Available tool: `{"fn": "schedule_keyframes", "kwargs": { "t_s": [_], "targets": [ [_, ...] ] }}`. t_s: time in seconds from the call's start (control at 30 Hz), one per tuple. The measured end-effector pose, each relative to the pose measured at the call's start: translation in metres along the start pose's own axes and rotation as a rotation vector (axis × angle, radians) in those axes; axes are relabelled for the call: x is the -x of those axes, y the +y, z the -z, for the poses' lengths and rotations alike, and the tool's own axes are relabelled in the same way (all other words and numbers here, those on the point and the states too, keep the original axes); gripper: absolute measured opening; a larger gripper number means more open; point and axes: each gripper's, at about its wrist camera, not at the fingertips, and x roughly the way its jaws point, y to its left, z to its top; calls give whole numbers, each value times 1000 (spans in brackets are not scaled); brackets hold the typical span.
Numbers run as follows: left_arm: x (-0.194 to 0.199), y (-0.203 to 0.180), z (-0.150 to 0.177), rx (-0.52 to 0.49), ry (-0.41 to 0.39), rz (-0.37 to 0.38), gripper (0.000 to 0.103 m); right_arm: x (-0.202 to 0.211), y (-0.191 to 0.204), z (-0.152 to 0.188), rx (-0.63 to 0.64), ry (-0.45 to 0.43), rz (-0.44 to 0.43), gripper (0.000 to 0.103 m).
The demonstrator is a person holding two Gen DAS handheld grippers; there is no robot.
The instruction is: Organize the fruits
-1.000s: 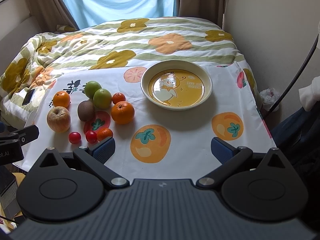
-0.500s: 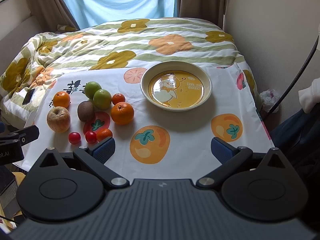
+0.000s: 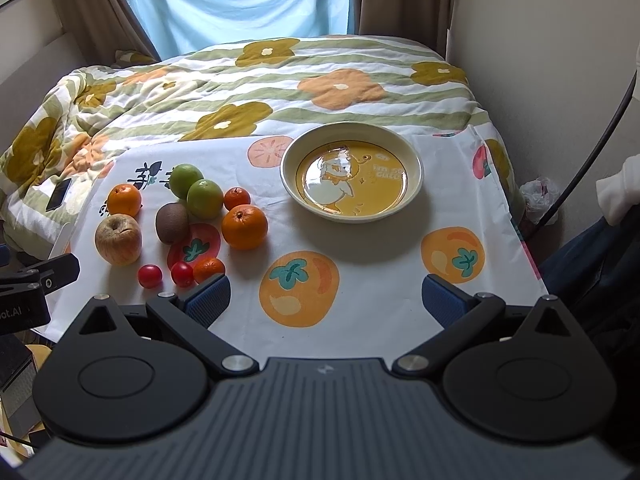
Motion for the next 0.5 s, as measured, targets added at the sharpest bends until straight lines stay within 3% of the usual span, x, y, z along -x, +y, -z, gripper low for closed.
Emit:
{"fn": "schedule_keyframes", "kwargs": {
  "t_s": [0.2, 0.5],
  "targets": [
    [-2, 0, -2, -4, 4, -52, 103, -4, 6, -6, 19, 11, -48, 103],
    [-38, 16, 15, -5, 46, -108, 103, -57, 11, 3, 54, 100, -157, 103]
  ]
}}
